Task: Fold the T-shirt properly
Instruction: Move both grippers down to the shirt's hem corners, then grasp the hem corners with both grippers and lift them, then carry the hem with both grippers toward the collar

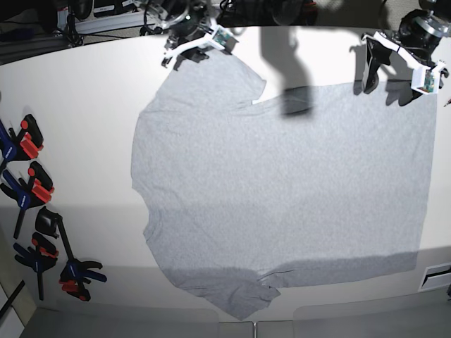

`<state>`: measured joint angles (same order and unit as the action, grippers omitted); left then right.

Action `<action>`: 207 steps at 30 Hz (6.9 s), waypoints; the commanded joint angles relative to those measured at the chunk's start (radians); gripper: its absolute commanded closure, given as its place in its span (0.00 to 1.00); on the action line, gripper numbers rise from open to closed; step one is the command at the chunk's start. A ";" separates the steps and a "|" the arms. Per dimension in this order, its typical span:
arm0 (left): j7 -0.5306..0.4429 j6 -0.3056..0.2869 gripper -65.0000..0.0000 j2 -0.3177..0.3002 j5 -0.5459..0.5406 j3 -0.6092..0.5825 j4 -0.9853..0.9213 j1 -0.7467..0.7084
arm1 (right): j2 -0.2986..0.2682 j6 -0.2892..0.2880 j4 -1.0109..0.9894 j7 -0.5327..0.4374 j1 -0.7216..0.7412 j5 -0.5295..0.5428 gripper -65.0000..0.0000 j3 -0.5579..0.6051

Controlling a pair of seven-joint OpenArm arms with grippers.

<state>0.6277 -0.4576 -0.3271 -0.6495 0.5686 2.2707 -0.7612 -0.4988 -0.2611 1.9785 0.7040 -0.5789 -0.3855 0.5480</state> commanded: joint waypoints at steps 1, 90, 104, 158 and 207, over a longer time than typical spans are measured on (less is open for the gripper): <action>-0.028 -0.006 0.32 -0.008 -0.008 0.005 0.015 -0.006 | -0.023 0.001 0.001 0.047 -0.006 -0.025 0.59 -0.005; -0.233 0.597 1.00 -0.552 1.225 -0.700 -0.692 0.269 | -0.058 0.213 0.202 0.019 0.080 -0.139 1.00 -0.005; -0.390 0.596 1.00 -0.551 0.915 -0.700 -0.692 0.428 | -0.045 0.270 0.087 -0.026 0.406 -0.026 1.00 -0.005; -0.734 0.532 1.00 -0.343 0.776 -0.701 -1.276 0.915 | 0.358 0.393 -0.885 -0.206 1.144 0.026 1.00 -0.005; -0.696 0.422 1.00 -0.338 0.719 -0.701 -1.277 1.013 | 0.358 0.435 -0.885 -0.191 1.147 -0.033 0.55 -0.005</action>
<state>-0.0475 -0.0532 -0.6426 0.0750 -0.1421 0.9813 0.2276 -0.1440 0.1543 1.0752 0.5320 0.5312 -0.4004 0.5491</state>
